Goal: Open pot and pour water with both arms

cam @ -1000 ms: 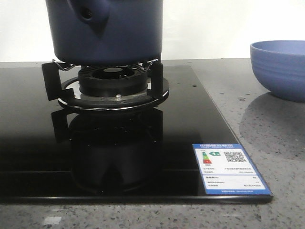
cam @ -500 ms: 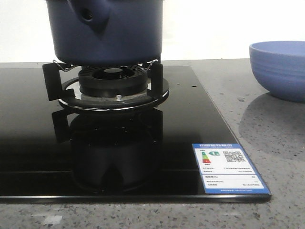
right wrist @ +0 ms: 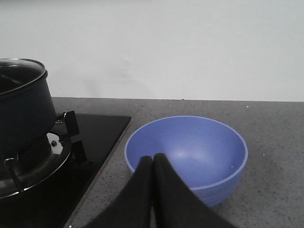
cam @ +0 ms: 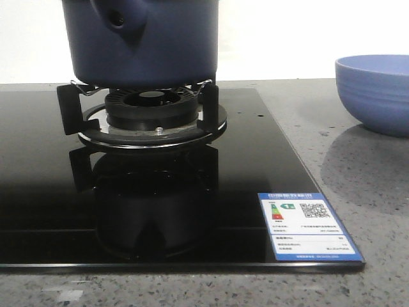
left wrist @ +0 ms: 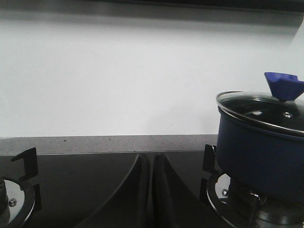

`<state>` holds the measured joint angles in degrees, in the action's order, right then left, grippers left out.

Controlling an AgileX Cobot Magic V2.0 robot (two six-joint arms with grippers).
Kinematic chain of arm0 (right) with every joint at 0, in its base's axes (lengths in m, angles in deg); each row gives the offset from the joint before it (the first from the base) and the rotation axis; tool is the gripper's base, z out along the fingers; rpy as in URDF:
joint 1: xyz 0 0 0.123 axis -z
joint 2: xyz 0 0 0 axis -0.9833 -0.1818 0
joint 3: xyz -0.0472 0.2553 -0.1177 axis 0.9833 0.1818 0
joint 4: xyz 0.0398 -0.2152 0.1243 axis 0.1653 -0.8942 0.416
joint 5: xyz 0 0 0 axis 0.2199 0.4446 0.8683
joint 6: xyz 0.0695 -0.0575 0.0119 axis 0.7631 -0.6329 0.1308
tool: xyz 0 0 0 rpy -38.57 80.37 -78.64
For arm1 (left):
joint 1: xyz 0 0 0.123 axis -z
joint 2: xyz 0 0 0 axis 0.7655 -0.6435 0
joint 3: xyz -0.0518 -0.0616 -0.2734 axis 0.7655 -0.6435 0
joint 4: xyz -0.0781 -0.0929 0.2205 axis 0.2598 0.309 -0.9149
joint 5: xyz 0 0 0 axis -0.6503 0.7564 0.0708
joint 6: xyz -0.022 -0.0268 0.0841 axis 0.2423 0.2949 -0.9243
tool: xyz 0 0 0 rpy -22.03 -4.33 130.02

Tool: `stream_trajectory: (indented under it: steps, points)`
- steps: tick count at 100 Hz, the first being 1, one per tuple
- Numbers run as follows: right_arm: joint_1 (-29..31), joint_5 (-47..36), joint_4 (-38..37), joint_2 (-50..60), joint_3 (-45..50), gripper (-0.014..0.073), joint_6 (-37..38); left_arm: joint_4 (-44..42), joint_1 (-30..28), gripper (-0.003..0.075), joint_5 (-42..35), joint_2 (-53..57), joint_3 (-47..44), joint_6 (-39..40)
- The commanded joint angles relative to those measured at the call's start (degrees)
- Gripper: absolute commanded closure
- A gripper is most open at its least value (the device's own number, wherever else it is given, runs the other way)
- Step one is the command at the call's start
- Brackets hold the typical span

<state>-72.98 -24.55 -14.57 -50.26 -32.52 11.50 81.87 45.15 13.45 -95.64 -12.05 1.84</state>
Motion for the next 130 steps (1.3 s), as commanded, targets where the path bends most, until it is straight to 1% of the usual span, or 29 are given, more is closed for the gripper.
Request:
stream_trajectory:
  steps: [1,66,83,89,92,97,101,102,104,105,106,107,108,109,111,112,114,121,130]
  points:
    - [-0.1,-2.8,1.5,-0.2,-1.4,0.0637,-0.7,1.7,-0.2,0.0741,0.9,-0.4,1.5,0.5]
    - [-0.1,-2.8,1.5,-0.2,-1.4,0.0637,-0.7,1.7,-0.2,0.0741,0.9,-0.4,1.5,0.5]
    - [-0.1,-2.8,1.5,-0.2,-1.4,0.0637,-0.7,4.6,-0.2,0.0741,-2.2,-0.4,1.5,0.9]
    - [-0.1,-2.8,1.5,-0.2,-1.4,0.0637,-0.7,2.4,-0.2,0.0741,-2.8,-0.5,1.5,2.6]
    - [-0.1,-2.8,1.5,-0.2,-1.4,0.0637,-0.7,-1.1,-0.2,0.0741,-3.3,-0.5,1.5,5.4]
    - [-0.1,-2.8,1.5,-0.2,-1.4,0.0637,-0.7,-10.3,-0.2,0.0741,-4.2,-0.5,1.6,14.4]
    - [-0.1,-2.8,1.5,-0.2,-1.4,0.0637,-0.7,-21.1,-0.2,0.0741,-5.3,-0.5,1.6,25.7]
    - [-0.1,-2.8,1.5,-0.2,-1.4,0.0637,-0.7,-25.2,-0.2,0.0741,-5.3,-0.5,1.6,30.1]
    - [-0.1,-2.8,1.5,-0.2,-1.4,0.0637,-0.7,-29.5,-0.2,0.0741,-5.4,-0.5,1.6,34.5]
    - [-0.1,-2.8,1.5,-0.2,-1.4,0.0637,-0.7,-33.8,-0.2,0.0741,-5.6,-0.5,1.6,39.1]
    - [-0.1,-2.8,1.5,-0.2,-1.4,0.0637,-0.7,-35.9,-0.2,0.0741,-5.6,-0.5,1.6,41.3]
    - [-0.1,-2.8,1.5,-0.2,-1.4,0.0637,-0.7,-40.1,-0.2,0.0741,-5.6,-0.5,1.6,45.7]
    - [-0.1,-2.8,1.5,-0.2,-1.4,0.0637,-0.7,-42.2,-0.2,0.0741,-5.7,-0.5,1.6,47.9]
    - [-0.1,-2.8,1.5,-0.2,-1.4,0.0637,-0.7,-46.2,-0.2,0.0741,-5.7,-0.5,1.6,51.9]
    - [-0.1,-2.8,1.5,-0.2,-1.4,0.0637,-0.7,-50.0,-0.2,0.0741,-5.7,-0.5,1.6,55.7]
    - [-0.1,-2.8,1.5,-0.2,-1.4,0.0637,-0.7,-53.5,-0.1,0.0741,-5.7,-0.5,1.5,59.1]
    - [-0.1,-2.8,1.5,-0.2,-1.4,0.0637,-0.7,-58.0,0.1,0.0741,-5.7,-0.5,1.4,63.6]
    - [-0.1,-2.8,1.5,-0.2,-1.4,0.0637,-0.7,-69.2,0.2,0.0741,-7.3,0.2,0.1,74.5]
    - [-0.1,-2.8,1.5,-0.2,-1.4,0.0637,-0.7,-81.0,0.2,0.0741,-10.2,2.9,-2.9,85.1]
